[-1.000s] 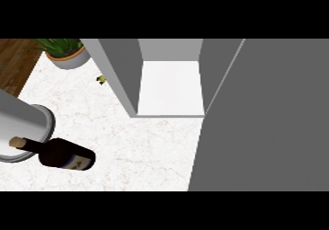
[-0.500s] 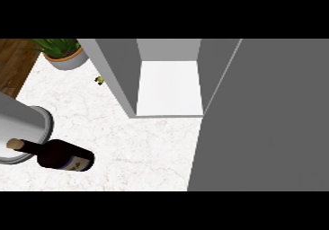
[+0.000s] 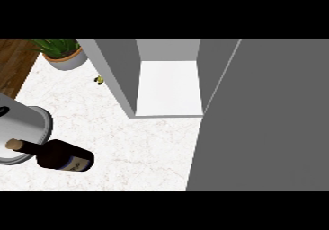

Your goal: Pick up the wine, place it into the cabinet and close the cabinet

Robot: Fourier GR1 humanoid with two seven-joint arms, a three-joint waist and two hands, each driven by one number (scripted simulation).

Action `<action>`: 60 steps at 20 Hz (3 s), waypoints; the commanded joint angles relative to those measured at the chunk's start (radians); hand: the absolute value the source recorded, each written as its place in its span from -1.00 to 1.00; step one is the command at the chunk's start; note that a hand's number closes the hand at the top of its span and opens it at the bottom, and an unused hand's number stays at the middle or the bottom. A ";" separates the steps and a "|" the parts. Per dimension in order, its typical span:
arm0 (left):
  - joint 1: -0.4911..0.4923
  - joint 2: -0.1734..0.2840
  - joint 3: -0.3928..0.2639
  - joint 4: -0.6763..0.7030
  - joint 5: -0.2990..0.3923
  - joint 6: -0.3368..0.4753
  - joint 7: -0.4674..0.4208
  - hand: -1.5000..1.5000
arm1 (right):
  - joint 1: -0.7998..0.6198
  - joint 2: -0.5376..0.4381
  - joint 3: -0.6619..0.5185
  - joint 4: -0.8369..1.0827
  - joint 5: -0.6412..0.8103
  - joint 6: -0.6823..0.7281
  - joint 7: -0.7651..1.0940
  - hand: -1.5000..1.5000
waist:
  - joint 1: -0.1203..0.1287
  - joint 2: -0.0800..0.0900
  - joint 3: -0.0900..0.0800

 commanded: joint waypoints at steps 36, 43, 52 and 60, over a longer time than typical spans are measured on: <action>-0.150 -0.352 0.157 0.597 -0.988 -0.405 -0.476 -1.00 | -0.082 -0.160 0.105 -0.181 0.104 -0.174 0.111 -1.00 | -0.025 0.003 -0.002; -0.151 -0.383 0.147 0.686 -1.200 -0.400 -0.692 -1.00 | -0.075 -0.187 0.113 -0.168 0.105 -0.195 0.079 -1.00 | -0.025 0.004 -0.004; -0.173 -0.363 0.058 0.869 -1.264 -0.404 -0.774 -1.00 | -0.049 -0.208 0.176 -0.182 0.131 -0.225 0.054 -1.00 | -0.027 0.000 -0.004; -0.179 -0.364 -0.032 0.932 -1.324 -0.371 -0.907 -1.00 | -0.060 -0.246 0.125 -0.159 0.081 -0.229 0.048 -1.00 | -0.016 0.002 -0.003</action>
